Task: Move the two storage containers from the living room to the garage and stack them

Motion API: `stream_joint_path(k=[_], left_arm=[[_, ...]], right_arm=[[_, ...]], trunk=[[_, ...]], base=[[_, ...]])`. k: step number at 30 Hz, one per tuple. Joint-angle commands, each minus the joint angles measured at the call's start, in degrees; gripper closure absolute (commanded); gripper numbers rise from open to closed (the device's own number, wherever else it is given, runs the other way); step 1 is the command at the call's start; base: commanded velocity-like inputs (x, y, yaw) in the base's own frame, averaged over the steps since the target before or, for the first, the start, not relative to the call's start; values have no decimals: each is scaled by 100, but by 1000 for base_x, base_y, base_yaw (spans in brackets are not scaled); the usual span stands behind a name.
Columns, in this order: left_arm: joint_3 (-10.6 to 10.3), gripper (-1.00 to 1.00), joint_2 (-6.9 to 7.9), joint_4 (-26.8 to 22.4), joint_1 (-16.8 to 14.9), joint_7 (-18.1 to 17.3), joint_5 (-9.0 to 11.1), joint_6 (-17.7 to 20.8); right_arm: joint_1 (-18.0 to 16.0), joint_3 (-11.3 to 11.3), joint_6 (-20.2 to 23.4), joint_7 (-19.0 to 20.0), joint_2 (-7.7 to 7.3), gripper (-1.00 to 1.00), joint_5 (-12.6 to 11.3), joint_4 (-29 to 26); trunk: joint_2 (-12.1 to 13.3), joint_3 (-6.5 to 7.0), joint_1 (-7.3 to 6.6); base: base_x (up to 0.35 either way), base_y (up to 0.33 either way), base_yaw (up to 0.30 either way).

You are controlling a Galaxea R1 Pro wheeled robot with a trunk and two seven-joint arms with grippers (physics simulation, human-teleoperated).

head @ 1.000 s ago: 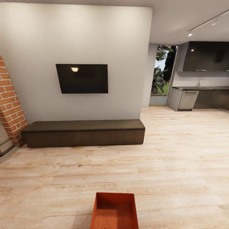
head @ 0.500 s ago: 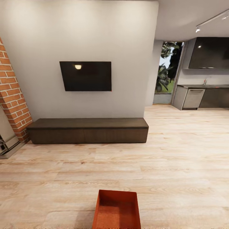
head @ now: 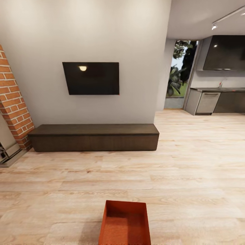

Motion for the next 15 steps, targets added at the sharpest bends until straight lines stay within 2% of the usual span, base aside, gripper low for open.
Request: stream_joint_path(k=[1, 11, 15], left_arm=[[2, -100, 0, -11, 0, 1, 34, 28], [0, -100, -1, -11, 0, 1, 31, 28], [0, -100, -1, -11, 0, 1, 30, 28]], right_arm=[[-7, 39, -34, 29, 1, -100, -60, 17], [-7, 43, -36, 29, 28, -100, -65, 17], [-7, 43, 10, 27, 40, -100, -68, 17]], trunk=[[-3, -15, 0], [-3, -109, 0], [-3, -146, 0]], base=[[0, 0, 0], [0, 0, -2], [0, 0, -92]])
